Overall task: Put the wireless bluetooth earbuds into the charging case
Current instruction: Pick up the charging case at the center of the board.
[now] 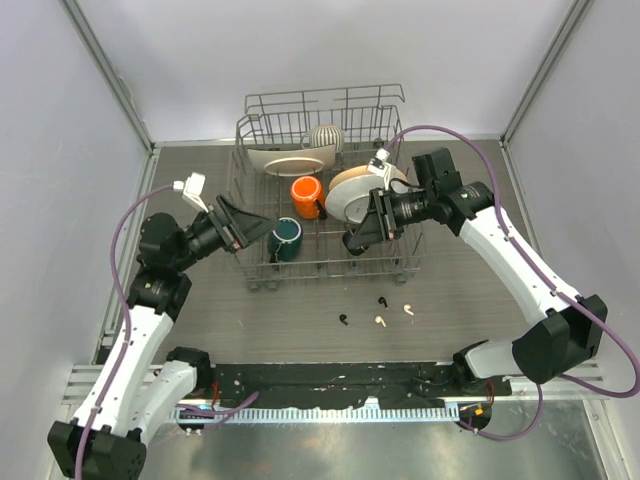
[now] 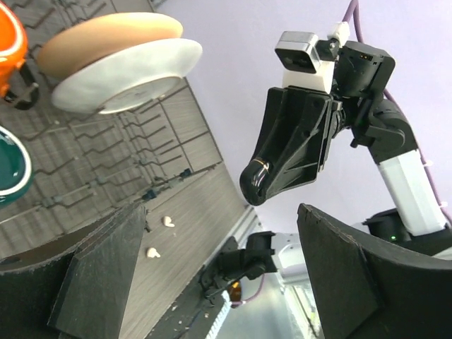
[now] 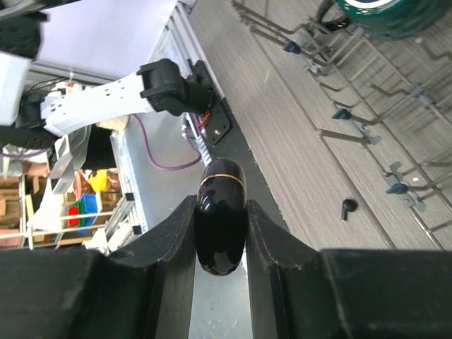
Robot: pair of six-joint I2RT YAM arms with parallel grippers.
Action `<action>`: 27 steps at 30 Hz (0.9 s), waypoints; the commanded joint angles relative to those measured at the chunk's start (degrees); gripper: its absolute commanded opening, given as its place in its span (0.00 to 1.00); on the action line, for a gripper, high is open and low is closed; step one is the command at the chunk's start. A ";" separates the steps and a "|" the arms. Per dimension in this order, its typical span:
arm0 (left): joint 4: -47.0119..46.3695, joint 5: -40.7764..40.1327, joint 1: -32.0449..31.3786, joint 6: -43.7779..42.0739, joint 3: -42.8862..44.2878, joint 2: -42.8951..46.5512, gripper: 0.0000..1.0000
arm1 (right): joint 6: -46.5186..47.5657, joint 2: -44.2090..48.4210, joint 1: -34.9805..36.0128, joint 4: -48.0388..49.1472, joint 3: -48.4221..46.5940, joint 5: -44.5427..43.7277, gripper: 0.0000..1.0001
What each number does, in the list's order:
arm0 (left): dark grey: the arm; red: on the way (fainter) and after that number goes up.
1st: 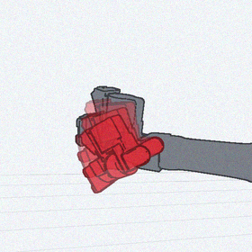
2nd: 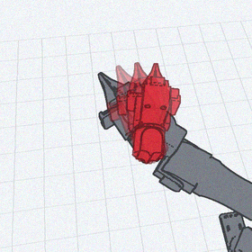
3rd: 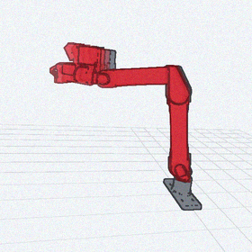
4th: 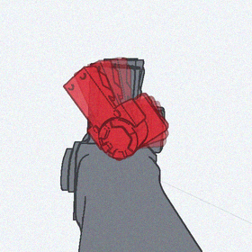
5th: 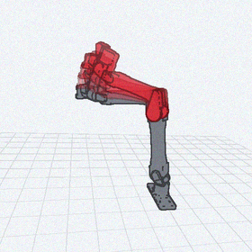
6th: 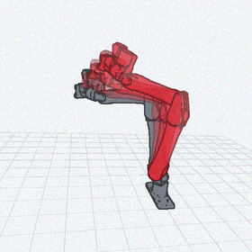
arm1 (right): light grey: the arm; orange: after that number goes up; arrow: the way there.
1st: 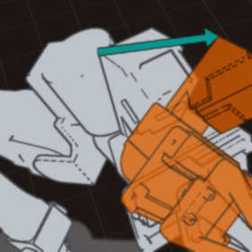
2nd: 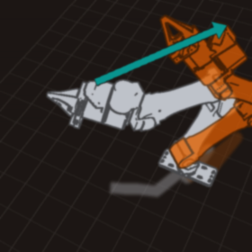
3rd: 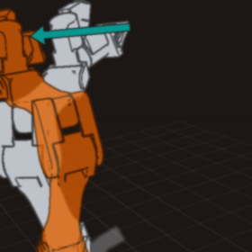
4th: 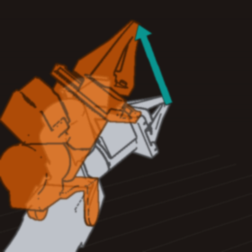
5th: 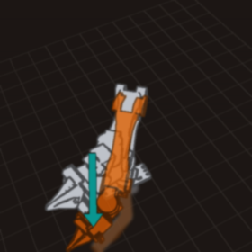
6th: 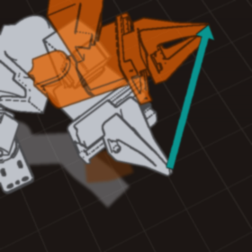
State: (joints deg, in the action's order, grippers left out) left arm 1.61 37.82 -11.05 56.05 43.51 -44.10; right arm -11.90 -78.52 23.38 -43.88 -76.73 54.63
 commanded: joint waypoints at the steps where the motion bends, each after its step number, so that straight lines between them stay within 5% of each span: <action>1: -16.89 8.83 0.06 9.15 -2.99 -3.71 0.91 | 1.35 0.04 0.53 4.23 -0.35 8.02 0.01; 8: -18.22 3.94 -7.66 6.71 -2.99 -4.94 0.92 | 1.80 -1.54 5.36 7.48 -0.88 9.27 0.01; 16: -24.89 -0.56 -12.42 10.83 -5.09 -6.00 0.95 | -11.74 -2.08 8.34 24.89 4.04 8.48 0.01; 27: -21.75 7.96 -13.47 17.78 -2.29 -10.75 0.95 | 1.85 -4.09 13.45 14.80 -0.61 9.18 0.01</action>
State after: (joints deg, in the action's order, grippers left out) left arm -20.99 41.30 -24.12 71.77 38.13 -54.13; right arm -17.91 -81.65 35.64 -24.64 -73.01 62.65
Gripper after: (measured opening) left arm 0.958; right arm 0.342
